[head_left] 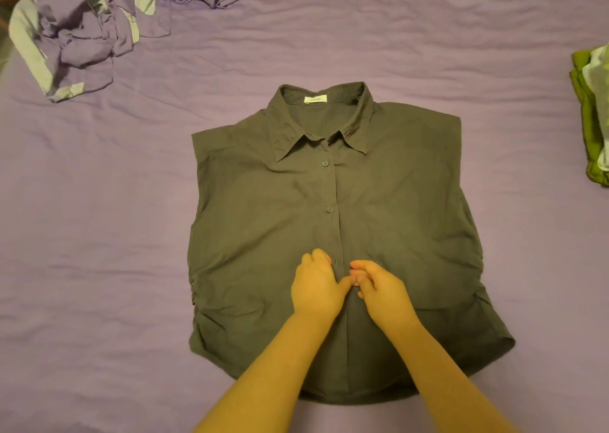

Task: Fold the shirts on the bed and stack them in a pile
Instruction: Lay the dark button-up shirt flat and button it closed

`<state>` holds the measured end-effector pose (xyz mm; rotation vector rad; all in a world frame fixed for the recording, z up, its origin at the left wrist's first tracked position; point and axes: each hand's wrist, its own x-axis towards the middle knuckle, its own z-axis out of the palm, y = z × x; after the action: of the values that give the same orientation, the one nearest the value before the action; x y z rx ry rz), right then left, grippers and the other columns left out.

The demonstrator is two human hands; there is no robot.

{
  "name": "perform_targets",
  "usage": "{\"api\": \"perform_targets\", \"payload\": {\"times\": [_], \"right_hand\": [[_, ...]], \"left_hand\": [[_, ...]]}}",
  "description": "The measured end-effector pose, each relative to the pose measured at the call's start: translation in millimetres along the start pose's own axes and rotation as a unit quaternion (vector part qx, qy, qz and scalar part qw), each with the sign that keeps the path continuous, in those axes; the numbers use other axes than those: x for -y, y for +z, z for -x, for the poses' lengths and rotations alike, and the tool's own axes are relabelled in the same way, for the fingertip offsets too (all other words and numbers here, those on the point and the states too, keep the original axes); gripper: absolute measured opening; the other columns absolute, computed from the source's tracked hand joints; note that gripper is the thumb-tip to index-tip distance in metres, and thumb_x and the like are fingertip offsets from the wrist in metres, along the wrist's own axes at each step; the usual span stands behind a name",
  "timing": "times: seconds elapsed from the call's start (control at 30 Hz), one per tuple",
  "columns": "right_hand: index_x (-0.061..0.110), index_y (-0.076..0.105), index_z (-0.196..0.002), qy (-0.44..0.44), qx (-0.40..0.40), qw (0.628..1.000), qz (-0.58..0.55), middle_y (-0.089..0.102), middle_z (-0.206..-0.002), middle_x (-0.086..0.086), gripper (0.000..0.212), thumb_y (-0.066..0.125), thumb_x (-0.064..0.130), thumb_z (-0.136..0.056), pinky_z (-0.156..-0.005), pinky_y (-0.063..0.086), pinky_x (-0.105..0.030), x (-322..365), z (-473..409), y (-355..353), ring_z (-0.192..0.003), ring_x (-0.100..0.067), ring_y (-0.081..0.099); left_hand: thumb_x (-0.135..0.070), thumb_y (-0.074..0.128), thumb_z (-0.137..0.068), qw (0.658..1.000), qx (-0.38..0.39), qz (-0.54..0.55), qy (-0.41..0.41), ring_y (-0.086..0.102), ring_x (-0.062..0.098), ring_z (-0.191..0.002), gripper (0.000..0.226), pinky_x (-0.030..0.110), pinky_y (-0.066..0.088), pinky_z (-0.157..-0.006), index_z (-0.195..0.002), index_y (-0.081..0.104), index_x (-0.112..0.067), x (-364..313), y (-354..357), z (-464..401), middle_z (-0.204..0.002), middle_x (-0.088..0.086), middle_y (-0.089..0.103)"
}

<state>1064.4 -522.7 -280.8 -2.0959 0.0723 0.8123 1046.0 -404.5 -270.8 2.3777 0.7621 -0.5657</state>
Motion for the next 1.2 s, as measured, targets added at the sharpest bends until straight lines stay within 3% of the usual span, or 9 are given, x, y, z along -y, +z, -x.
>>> {"api": "perform_targets", "payload": {"times": [0.1,0.2,0.3,0.43,0.57,0.7,0.8,1.03,1.2], "right_hand": [[0.014,0.057,-0.125,-0.025,-0.012,0.998,0.064,0.064,-0.116,-0.005,0.03,0.041,0.016,-0.099,-0.09,0.048,-0.025,0,1,-1,-0.104,-0.016,0.06],[0.016,0.061,-0.121,-0.039,-0.025,0.994,0.099,0.062,-0.115,-0.005,0.029,0.045,0.015,-0.098,-0.088,0.049,-0.028,3,-4,0,-0.1,-0.017,0.06],[0.017,0.06,-0.123,-0.049,-0.026,0.993,0.105,0.058,-0.118,-0.005,0.03,0.045,0.015,-0.097,-0.089,0.046,-0.024,9,-12,6,-0.1,-0.017,0.059],[0.018,0.058,-0.127,-0.077,-0.038,0.991,0.104,0.057,-0.112,-0.006,0.032,0.05,0.017,-0.096,-0.077,0.04,-0.017,14,-19,18,-0.085,-0.008,0.051],[0.022,0.059,-0.125,-0.086,-0.061,0.986,0.132,0.057,-0.113,-0.004,0.03,0.051,0.024,-0.096,-0.073,0.045,-0.022,14,-20,29,-0.09,-0.015,0.057],[0.025,0.059,-0.123,-0.099,-0.052,0.967,0.228,0.055,-0.118,-0.001,0.029,0.045,0.03,-0.098,-0.07,0.046,-0.027,17,-21,32,-0.096,-0.017,0.058],[0.022,0.061,-0.114,-0.109,-0.043,0.958,0.261,0.055,-0.114,0.001,0.023,0.046,0.03,-0.097,-0.066,0.042,-0.025,22,-25,30,-0.093,-0.016,0.057],[0.014,0.064,-0.091,-0.037,0.027,0.998,0.034,0.063,-0.077,0.0,0.01,0.055,0.01,-0.092,-0.075,0.05,-0.028,24,-27,13,-0.073,-0.01,0.059],[0.015,0.064,-0.084,0.003,0.033,0.999,-0.04,0.064,-0.07,0.0,0.01,0.058,0.008,-0.088,-0.077,0.054,-0.03,30,-23,9,-0.072,-0.012,0.063]], "left_hand": [[-0.019,0.057,-0.088,1.0,-0.006,0.03,0.001,0.056,0.022,-0.097,0.025,0.033,0.048,-0.078,-0.111,0.051,-0.013,3,-4,1,-0.112,0.005,0.053],[-0.01,0.053,-0.086,0.997,-0.012,0.081,0.017,0.054,0.02,-0.086,0.025,0.032,0.047,-0.075,-0.111,0.054,-0.013,9,-7,2,-0.106,0.007,0.055],[-0.008,0.05,-0.089,0.993,-0.031,0.115,0.021,0.047,0.015,-0.078,0.026,0.027,0.041,-0.07,-0.115,0.054,-0.013,16,-10,1,-0.105,0.009,0.054],[-0.013,0.043,-0.096,0.991,-0.043,0.126,0.023,0.053,0.018,-0.09,0.03,0.03,0.045,-0.076,-0.125,0.051,-0.015,23,-12,1,-0.112,0.006,0.052],[-0.022,0.043,-0.099,0.99,-0.068,0.111,0.054,0.055,0.015,-0.09,0.023,0.028,0.046,-0.076,-0.117,0.057,-0.016,28,-14,1,-0.108,0.002,0.055],[-0.013,0.049,-0.096,0.986,-0.082,0.118,0.09,0.05,0.009,-0.085,0.018,0.015,0.037,-0.076,-0.106,0.063,-0.011,30,-16,1,-0.104,0.003,0.053],[-0.008,0.05,-0.094,0.986,-0.075,0.119,0.089,0.049,0.009,-0.082,0.02,0.017,0.039,-0.074,-0.109,0.063,-0.01,30,-18,0,-0.103,0.004,0.054],[-0.005,0.052,-0.09,0.987,-0.062,0.128,0.07,0.048,0.006,-0.074,0.022,0.01,0.037,-0.068,-0.108,0.062,-0.011,30,-13,2,-0.095,-0.001,0.051],[-0.002,0.054,-0.088,0.978,-0.066,0.193,0.036,0.048,0.001,-0.07,0.021,0.003,0.037,-0.066,-0.106,0.063,-0.009,26,-8,6,-0.085,-0.004,0.051]]}}
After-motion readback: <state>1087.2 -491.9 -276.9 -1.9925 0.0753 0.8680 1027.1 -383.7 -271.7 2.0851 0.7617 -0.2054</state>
